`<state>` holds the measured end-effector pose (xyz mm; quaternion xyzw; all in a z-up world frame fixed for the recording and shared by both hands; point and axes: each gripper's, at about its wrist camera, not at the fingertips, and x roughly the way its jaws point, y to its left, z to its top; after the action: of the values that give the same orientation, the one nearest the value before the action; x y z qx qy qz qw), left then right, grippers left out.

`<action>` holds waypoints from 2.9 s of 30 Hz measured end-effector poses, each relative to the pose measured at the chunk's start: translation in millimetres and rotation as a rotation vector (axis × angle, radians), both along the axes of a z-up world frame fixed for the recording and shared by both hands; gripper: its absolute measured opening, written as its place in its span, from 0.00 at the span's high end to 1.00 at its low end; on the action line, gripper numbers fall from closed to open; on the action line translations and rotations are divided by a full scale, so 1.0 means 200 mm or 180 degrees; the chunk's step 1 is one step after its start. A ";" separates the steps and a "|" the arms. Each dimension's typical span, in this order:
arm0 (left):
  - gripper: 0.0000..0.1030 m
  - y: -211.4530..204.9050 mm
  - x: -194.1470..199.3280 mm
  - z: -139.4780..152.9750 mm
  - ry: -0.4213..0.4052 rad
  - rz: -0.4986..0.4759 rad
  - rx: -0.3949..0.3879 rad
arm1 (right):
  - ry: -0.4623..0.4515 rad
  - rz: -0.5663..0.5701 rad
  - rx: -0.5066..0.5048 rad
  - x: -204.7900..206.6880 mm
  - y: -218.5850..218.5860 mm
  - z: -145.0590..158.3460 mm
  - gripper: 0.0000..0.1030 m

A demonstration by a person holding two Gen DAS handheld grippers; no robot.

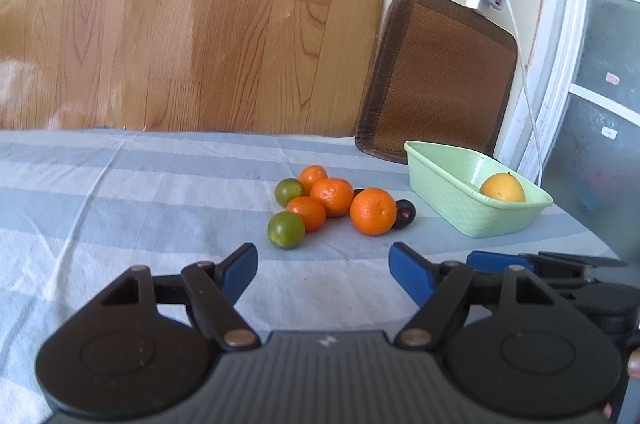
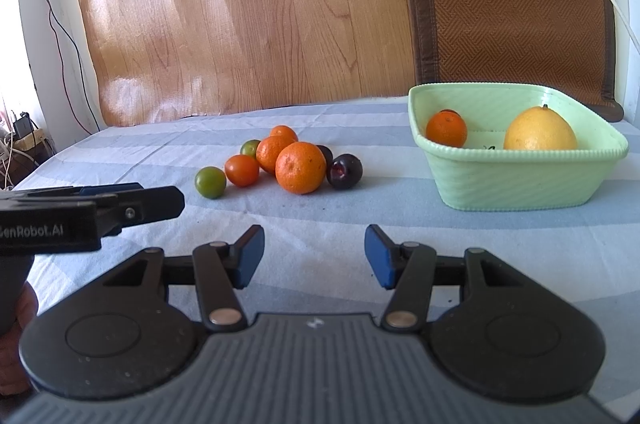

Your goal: Organize fruits

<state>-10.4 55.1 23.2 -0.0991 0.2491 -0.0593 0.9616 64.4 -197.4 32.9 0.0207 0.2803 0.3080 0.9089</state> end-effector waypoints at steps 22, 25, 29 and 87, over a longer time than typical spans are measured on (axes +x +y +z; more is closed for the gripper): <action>0.55 0.07 0.34 -0.06 0.0477 -0.0023 0.0159 | -0.0603 0.0643 -0.0770 0.31 0.35 0.02 0.46; 0.72 0.06 0.34 -0.06 0.0466 -0.0035 0.0181 | -0.0726 0.0688 -0.0831 0.29 0.36 0.00 0.60; 0.73 0.05 0.30 -0.04 0.0383 -0.0087 0.0186 | -0.0843 0.0586 -0.0772 0.23 0.33 0.01 0.64; 0.72 -0.02 0.05 -0.03 0.0223 -0.0190 -0.0170 | -0.0680 0.0551 -0.0845 0.25 0.31 0.03 0.54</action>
<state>0.0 52.0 16.8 -0.1193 0.2838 -0.0911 0.9471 115.1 -135.5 38.0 -0.1564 0.2212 0.3459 0.8983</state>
